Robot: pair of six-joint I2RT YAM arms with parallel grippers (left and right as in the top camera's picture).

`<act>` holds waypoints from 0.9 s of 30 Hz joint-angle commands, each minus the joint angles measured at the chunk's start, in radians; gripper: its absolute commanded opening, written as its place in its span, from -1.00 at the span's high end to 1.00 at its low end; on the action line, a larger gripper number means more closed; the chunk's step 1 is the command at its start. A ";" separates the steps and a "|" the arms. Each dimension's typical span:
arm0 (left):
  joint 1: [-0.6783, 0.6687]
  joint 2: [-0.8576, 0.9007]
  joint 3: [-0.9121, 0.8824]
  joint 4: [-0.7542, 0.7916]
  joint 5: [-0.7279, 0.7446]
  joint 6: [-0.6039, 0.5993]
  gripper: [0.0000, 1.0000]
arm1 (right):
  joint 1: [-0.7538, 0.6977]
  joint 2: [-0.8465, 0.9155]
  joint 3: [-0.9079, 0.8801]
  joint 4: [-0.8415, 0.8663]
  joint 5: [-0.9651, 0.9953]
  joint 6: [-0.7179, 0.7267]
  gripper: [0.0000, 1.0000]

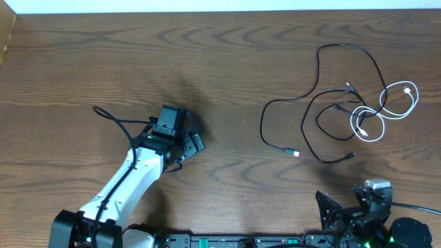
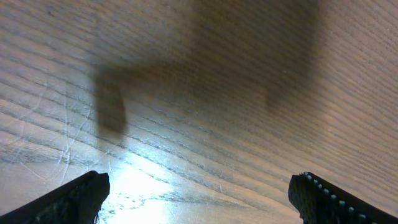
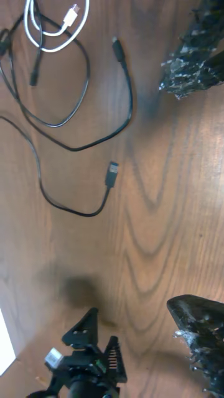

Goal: Untangle cables

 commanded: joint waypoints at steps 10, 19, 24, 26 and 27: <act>0.004 0.004 -0.003 -0.003 -0.003 -0.005 -0.96 | -0.022 -0.005 -0.205 0.678 -0.006 0.008 -0.98; 0.004 0.004 -0.003 -0.003 -0.003 -0.005 -0.96 | -0.032 -0.006 -0.439 1.278 -0.006 0.008 -0.98; 0.004 0.004 -0.003 -0.003 -0.003 -0.005 -0.96 | -0.032 -0.006 -0.499 1.279 -0.006 0.008 -0.98; 0.004 0.004 -0.003 -0.003 -0.003 -0.005 -0.96 | -0.032 -0.006 -0.530 1.279 -0.006 0.009 -0.98; 0.004 0.004 -0.003 -0.003 -0.003 -0.005 -0.96 | -0.032 -0.006 -0.544 1.279 -0.006 0.008 -0.99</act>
